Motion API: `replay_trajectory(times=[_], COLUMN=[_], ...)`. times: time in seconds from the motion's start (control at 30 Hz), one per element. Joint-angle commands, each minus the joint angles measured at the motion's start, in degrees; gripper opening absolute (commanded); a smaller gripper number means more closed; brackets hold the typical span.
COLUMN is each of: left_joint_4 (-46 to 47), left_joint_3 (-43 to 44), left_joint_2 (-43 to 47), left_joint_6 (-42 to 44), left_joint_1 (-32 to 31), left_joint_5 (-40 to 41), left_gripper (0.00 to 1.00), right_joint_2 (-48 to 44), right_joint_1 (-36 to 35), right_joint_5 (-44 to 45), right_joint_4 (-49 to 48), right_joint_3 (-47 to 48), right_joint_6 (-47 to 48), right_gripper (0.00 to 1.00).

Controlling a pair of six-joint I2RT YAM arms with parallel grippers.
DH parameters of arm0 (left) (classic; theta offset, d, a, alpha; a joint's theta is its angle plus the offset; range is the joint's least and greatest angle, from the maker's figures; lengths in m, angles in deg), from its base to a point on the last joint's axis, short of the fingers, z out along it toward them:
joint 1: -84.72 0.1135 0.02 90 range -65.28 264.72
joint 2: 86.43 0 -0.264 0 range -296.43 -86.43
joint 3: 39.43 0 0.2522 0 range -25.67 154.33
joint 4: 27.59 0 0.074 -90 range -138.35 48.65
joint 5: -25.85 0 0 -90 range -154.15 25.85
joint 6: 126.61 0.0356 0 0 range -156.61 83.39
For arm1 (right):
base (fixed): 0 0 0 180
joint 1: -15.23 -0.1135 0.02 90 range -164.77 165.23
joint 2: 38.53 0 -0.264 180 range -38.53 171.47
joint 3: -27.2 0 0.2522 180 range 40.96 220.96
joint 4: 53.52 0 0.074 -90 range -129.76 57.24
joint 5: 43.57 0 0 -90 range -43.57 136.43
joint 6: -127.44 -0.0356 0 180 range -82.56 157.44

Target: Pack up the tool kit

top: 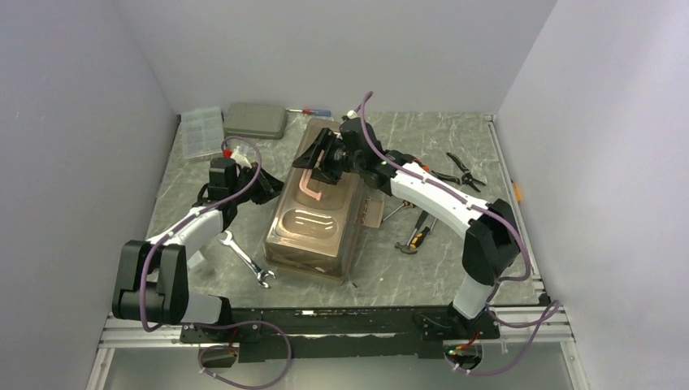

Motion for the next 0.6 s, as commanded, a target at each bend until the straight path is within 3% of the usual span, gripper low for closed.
replay_trajectory(times=[0.0, 0.17, 0.4, 0.57], left_joint_4=[0.68, 0.72, -1.27, -7.58], left_joint_3=[-1.94, -2.39, -1.75, 1.81], left_joint_2=[0.60, 1.06, 2.01, 3.45], left_joint_6=[-2.65, -2.32, -1.79, 1.85], left_joint_1=[-5.28, -5.29, -5.20, -3.46], left_joint_5=[-11.19, -10.48, -9.92, -8.94], left_gripper=[0.19, 0.19, 0.19, 0.20], right_joint_2=[5.22, 2.29, -1.18, -4.11], right_joint_1=[-2.96, -2.73, -1.74, -0.58], right_joint_5=[-7.99, -7.18, -8.83, -11.44], right_joint_4=[-3.20, -7.03, -14.58, -23.14], right_joint_3=[0.38, -4.04, -10.94, -16.25], right_joint_6=[-1.15, -1.12, -1.71, -1.79], right_gripper=[0.60, 0.58, 0.43, 0.44])
